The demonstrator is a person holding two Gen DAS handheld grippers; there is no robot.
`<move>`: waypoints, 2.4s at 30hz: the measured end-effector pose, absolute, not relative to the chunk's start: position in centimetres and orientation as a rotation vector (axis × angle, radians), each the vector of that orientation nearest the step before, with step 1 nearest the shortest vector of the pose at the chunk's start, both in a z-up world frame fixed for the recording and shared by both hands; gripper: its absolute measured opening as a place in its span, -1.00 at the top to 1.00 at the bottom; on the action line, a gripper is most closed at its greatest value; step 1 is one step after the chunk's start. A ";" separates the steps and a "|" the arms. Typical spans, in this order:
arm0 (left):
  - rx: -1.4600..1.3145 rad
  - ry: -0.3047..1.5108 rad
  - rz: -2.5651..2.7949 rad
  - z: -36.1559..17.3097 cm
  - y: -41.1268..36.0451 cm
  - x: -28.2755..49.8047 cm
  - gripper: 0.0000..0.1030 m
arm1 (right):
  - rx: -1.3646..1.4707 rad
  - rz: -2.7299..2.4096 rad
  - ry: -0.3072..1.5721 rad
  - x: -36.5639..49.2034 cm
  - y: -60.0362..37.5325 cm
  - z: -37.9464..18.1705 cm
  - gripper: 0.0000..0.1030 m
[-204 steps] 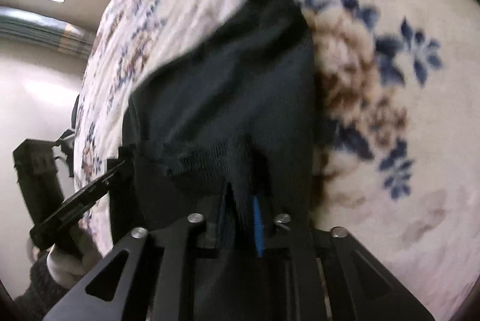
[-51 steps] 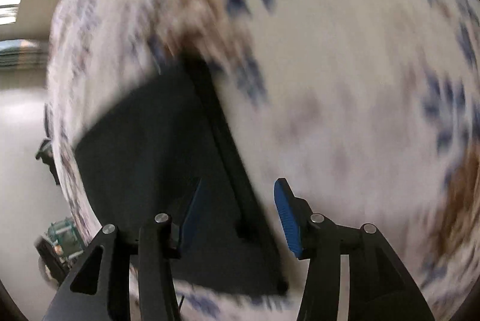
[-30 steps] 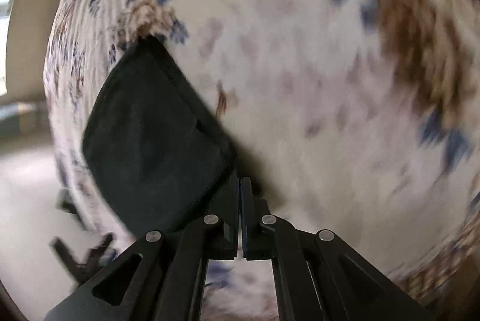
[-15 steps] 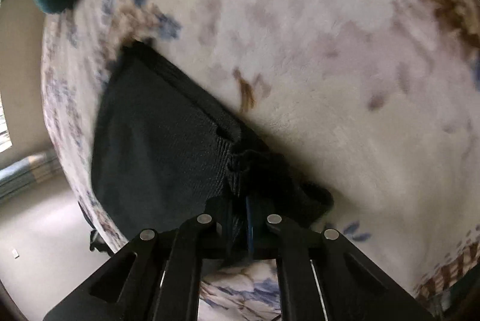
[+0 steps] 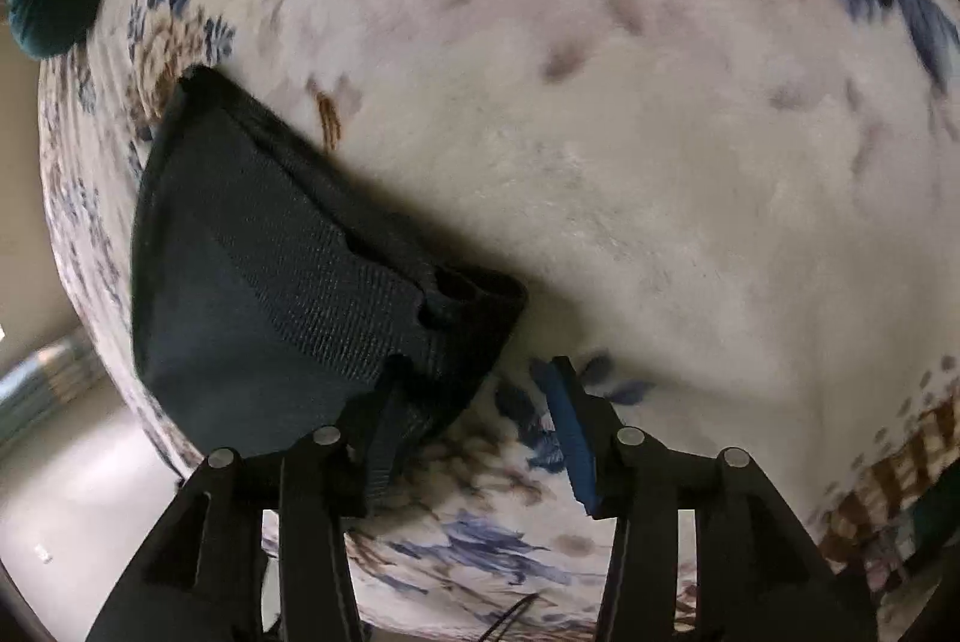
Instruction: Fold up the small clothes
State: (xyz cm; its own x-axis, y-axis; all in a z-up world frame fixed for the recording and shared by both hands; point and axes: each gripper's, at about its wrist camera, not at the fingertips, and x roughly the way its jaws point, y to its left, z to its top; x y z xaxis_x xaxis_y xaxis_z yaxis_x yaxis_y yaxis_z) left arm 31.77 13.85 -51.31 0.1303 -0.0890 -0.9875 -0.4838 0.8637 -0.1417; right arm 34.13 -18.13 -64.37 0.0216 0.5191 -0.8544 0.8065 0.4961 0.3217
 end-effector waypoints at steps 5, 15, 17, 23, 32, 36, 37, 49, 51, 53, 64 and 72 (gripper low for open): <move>-0.541 1.444 0.303 -51.9 13.8 32.3 -1.00 | 1.372 -0.228 1.443 33.2 -19.1 -67.0 0.41; -0.536 1.432 0.296 -51.6 13.9 31.8 -1.00 | 0.961 0.092 1.171 36.9 -18.2 -58.7 0.61; -0.534 1.429 0.295 -51.5 13.9 32.1 -1.00 | 0.932 0.042 1.348 36.8 -19.4 -62.6 0.57; -0.472 1.390 0.293 -50.6 13.5 33.0 -1.00 | 0.894 0.016 1.369 39.3 -23.5 -61.0 -0.06; -0.374 1.331 0.261 -51.4 13.4 39.2 -1.00 | 0.844 0.289 1.564 52.4 -19.7 -66.7 -0.35; -0.377 1.320 0.258 -52.2 13.6 41.5 -1.00 | 0.688 0.361 1.582 53.0 -17.1 -66.4 0.61; -0.373 1.320 0.261 -52.4 13.6 42.0 -1.00 | 0.670 0.341 1.566 53.0 -16.9 -65.8 0.66; -0.393 1.315 0.263 -53.4 14.5 44.8 -1.00 | 0.453 0.356 1.466 59.5 -14.4 -61.6 0.71; -0.409 1.322 0.257 -53.6 14.6 44.6 -1.00 | 0.448 0.353 1.550 59.6 -14.4 -63.1 0.56; -0.409 1.327 0.250 -53.9 14.6 44.3 -1.00 | 0.513 0.364 1.574 59.4 -15.5 -63.8 0.54; -0.416 1.348 0.229 -54.1 14.5 42.1 -1.00 | 0.810 0.331 1.635 53.4 -19.9 -63.5 0.77; -0.413 1.359 0.244 -53.5 14.8 40.2 -1.00 | 0.646 0.047 1.700 48.1 -22.8 -61.7 0.43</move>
State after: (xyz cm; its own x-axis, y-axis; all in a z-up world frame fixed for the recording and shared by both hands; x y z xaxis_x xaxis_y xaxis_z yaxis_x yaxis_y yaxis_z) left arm 40.21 14.76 -53.49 0.2011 -0.0675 -0.9773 -0.4032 0.9035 -0.1453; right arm 48.05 -22.82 -61.68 -0.0885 0.4385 -0.8944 0.3881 0.8421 0.3745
